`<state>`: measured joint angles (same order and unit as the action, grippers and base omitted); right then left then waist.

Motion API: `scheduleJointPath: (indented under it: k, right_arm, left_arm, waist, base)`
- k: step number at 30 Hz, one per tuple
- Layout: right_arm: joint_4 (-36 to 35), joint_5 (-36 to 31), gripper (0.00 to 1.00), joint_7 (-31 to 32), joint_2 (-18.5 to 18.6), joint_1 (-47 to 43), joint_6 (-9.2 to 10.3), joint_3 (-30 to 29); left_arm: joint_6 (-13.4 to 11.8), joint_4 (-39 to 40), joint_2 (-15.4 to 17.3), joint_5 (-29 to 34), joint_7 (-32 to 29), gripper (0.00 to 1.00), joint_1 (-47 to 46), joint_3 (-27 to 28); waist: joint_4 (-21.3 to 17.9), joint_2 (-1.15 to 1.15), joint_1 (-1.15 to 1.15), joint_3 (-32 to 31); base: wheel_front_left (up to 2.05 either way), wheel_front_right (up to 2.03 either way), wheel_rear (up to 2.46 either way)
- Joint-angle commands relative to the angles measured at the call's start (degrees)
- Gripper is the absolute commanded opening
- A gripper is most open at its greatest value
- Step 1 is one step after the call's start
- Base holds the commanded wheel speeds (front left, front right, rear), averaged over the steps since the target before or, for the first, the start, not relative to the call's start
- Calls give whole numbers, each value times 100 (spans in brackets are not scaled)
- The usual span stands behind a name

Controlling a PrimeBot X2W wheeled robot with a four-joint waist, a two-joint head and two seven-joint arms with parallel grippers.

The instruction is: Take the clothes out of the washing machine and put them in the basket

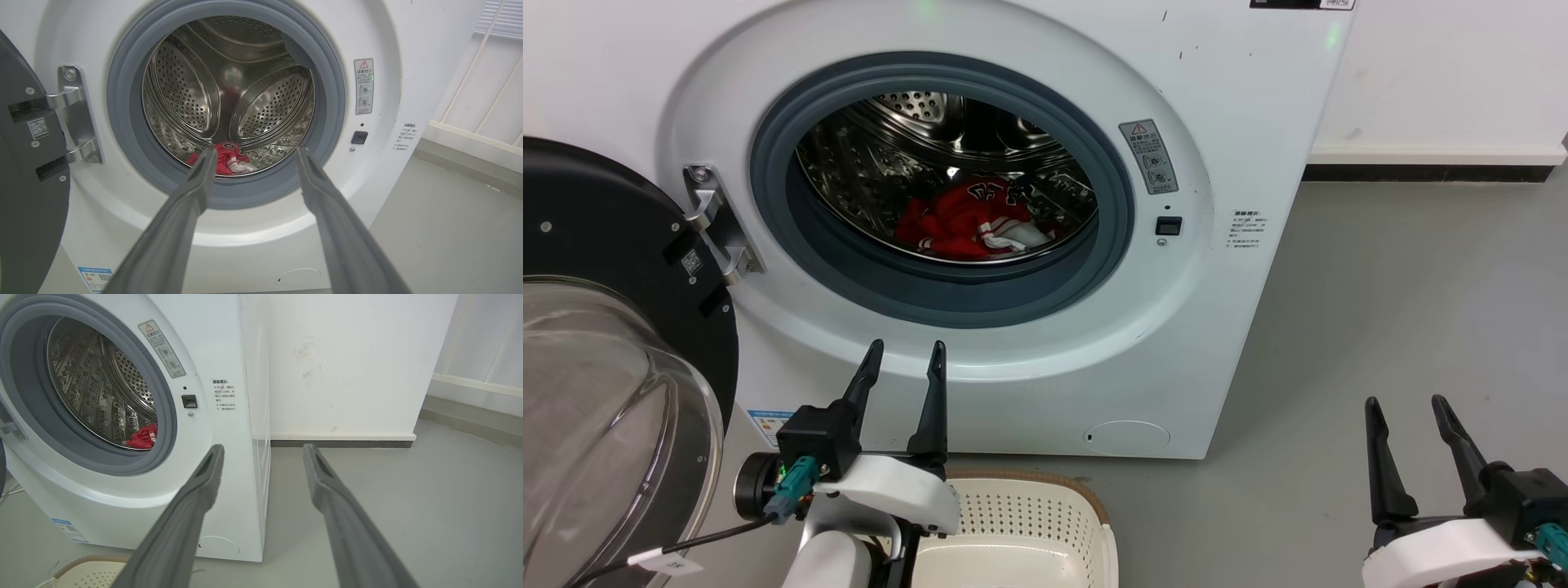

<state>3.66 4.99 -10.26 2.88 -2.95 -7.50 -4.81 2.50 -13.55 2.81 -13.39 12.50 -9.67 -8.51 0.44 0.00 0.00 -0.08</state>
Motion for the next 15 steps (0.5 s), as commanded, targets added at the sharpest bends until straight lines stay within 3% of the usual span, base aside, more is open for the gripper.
scheduleJointPath:
  k: [1, 15]
  right_arm:
    - [-60, -130, 100, -49, 0, -66, 2, 0]
    - [-62, -715, 100, -145, -1, -99, 2, 0]
  left_arm:
    - [-25, -7, 11, 128, 55, 100, -85, -23]
    - [-116, -89, 11, 668, 208, 100, -98, -120]
  waist:
    - [1, 0, 0, -2]
    - [7, 0, 0, 1]
  base:
    - [0, 0, 0]
    - [0, 0, 0]
